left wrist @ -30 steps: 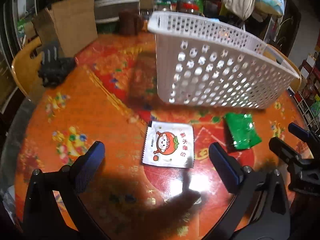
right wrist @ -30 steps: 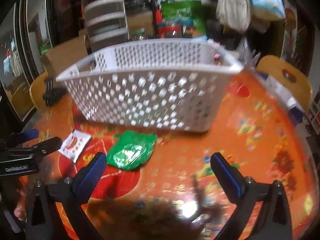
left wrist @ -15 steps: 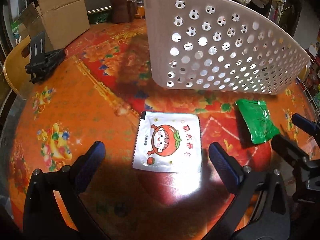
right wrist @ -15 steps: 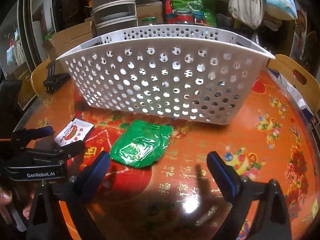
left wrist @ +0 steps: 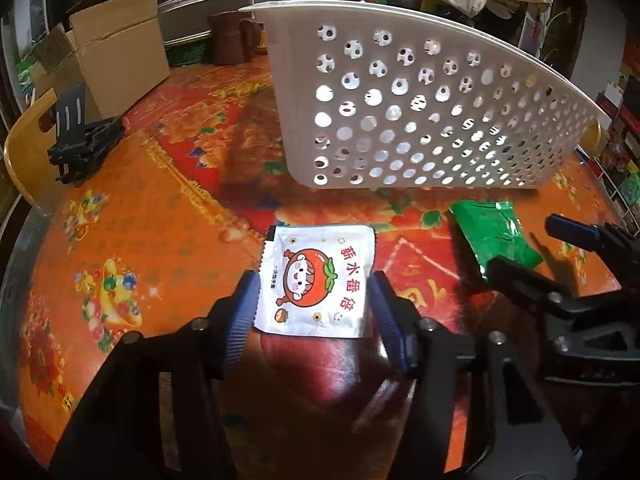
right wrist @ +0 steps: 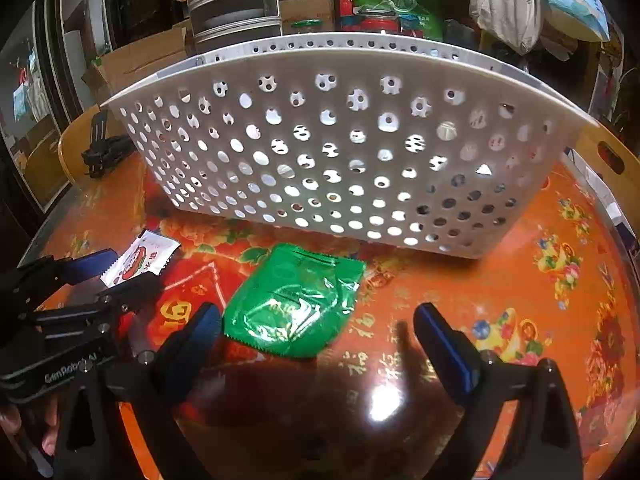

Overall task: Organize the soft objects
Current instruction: 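Grasp the white sachet with the left tool while the right tool grasps the green packet, then carry the sachet into the basket with the left tool while the right tool carries the green packet in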

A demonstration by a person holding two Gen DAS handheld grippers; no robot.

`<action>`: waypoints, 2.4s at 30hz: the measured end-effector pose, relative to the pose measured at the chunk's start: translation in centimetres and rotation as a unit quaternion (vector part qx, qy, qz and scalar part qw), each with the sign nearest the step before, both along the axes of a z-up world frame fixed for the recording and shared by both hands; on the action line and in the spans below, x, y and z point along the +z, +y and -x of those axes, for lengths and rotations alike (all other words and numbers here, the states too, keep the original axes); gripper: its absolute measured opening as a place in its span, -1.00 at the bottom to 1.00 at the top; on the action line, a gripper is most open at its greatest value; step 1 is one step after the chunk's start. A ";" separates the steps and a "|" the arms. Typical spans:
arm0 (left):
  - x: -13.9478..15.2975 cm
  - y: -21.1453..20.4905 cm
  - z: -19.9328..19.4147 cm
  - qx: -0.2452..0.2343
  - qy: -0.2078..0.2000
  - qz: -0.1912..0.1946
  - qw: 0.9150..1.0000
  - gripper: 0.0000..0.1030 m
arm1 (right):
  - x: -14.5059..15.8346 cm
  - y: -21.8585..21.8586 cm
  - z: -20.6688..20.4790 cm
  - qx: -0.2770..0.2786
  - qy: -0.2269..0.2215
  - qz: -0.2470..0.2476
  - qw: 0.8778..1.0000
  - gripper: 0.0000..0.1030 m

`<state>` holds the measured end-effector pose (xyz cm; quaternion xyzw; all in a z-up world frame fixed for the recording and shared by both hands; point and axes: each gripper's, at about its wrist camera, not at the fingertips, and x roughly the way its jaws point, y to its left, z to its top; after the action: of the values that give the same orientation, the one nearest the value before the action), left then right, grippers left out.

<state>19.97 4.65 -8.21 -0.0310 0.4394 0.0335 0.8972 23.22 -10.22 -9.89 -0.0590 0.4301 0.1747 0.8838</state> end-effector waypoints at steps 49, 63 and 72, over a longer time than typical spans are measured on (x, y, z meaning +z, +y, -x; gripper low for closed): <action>3.7 -0.2 4.2 -0.011 -0.092 -0.003 0.996 -0.91 | 2.5 -4.2 3.4 0.013 -0.039 -0.029 0.999 0.07; 6.9 -1.4 6.0 -0.012 -0.128 -0.007 0.992 -0.92 | 5.9 -5.9 5.2 0.007 -0.077 -0.039 0.996 0.07; 10.1 -1.7 7.4 -0.016 -0.155 0.001 0.988 -0.92 | 9.4 -7.3 6.2 0.002 -0.113 -0.041 0.993 0.07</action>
<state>12.55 2.97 1.91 -0.0300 0.2959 0.0130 0.9547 17.06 -17.53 -0.51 -0.0432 0.3197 0.1860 0.9281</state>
